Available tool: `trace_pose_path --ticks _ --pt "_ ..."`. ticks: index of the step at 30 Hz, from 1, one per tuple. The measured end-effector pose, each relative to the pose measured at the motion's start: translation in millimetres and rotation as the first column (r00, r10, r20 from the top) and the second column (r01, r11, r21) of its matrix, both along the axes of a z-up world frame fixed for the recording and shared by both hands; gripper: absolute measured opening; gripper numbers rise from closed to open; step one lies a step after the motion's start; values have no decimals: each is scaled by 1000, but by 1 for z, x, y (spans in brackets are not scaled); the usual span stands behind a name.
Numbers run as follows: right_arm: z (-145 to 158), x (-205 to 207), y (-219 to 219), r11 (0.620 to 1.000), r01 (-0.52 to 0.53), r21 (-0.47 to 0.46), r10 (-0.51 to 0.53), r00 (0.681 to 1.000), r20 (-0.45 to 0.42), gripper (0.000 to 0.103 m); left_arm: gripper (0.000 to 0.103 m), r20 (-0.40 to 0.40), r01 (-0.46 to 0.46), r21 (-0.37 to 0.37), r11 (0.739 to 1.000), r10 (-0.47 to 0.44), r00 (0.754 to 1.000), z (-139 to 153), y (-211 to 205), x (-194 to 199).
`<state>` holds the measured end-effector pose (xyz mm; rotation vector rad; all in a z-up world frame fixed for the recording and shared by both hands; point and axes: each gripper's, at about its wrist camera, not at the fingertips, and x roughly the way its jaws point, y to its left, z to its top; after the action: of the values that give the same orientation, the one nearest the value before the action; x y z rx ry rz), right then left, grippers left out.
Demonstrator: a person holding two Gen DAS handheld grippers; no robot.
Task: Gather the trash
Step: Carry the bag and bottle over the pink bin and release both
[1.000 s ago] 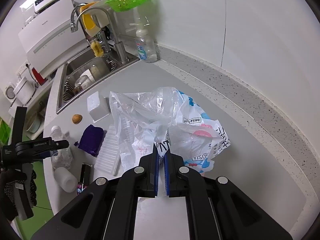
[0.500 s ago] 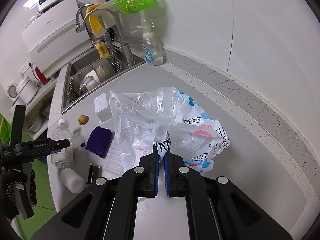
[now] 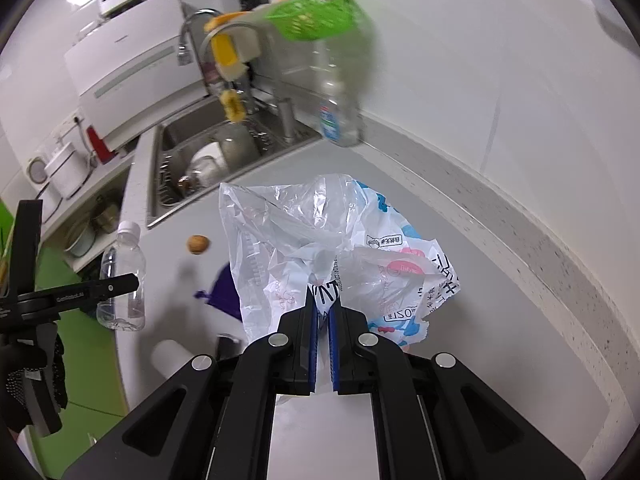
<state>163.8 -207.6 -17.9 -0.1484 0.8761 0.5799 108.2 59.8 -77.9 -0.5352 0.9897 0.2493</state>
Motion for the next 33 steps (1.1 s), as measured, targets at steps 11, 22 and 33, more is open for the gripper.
trace_pose_path --ticks 11,22,33 --pt "23 -49 84 985 -168 24 168 985 33 4 60 59 -10 84 996 5 998 38 42 -81" --pt "20 -131 195 922 -385 49 385 923 7 4 60 67 -115 85 990 109 992 33 114 -187" --pt "-61 -196 303 841 -541 1 537 834 -127 4 60 -11 -236 58 970 237 972 -45 191 -276"
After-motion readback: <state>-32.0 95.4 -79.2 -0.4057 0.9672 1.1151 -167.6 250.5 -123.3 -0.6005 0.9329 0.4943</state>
